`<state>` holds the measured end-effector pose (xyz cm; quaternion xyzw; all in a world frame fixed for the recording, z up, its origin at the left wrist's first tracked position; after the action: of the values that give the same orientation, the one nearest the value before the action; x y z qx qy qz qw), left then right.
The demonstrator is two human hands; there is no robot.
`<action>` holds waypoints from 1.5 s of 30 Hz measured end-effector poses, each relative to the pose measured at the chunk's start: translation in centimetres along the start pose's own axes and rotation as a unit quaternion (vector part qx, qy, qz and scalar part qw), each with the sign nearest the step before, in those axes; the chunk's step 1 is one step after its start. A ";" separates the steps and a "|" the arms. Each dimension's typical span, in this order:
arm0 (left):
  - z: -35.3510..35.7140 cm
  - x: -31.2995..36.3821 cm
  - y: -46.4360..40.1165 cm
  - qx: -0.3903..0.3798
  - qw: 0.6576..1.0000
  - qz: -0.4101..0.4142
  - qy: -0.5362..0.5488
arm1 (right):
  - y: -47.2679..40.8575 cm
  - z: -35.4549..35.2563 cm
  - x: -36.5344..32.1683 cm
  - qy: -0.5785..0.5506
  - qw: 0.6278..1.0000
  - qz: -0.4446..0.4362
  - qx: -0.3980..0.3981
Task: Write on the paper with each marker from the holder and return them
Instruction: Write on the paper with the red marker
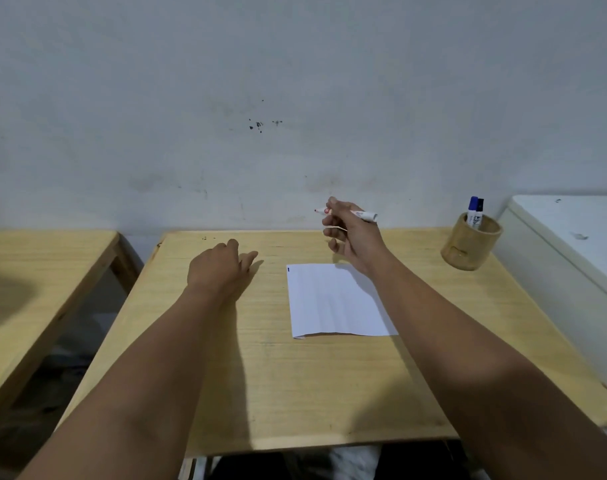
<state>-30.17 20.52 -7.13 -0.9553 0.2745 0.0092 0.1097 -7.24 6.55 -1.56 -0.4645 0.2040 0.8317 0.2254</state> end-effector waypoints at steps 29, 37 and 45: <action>1.5 4.0 8.5 -0.052 0.986 0.143 0.068 | 1.8 0.5 10.1 0.215 0.970 -0.079 0.079; 1.4 4.1 8.5 -0.045 0.987 0.136 0.078 | 1.6 0.3 10.5 0.262 0.959 -0.087 0.068; 1.2 4.0 8.5 -0.050 0.986 0.138 0.077 | 1.6 0.5 10.4 0.291 0.950 -0.093 0.068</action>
<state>-31.18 11.69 -10.39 -0.9102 0.4110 -0.0352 0.0376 -13.36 7.43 -10.13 -0.6868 0.2725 0.6200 0.2640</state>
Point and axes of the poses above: each hand's wrist, its own y-axis away from the middle knuckle, its own z-axis out of the palm, x = y × z, the point moved 1 cm from there along -y, towards the middle knuckle, and after that the axes turned 12 degrees about -y, right-handed, at the moved point
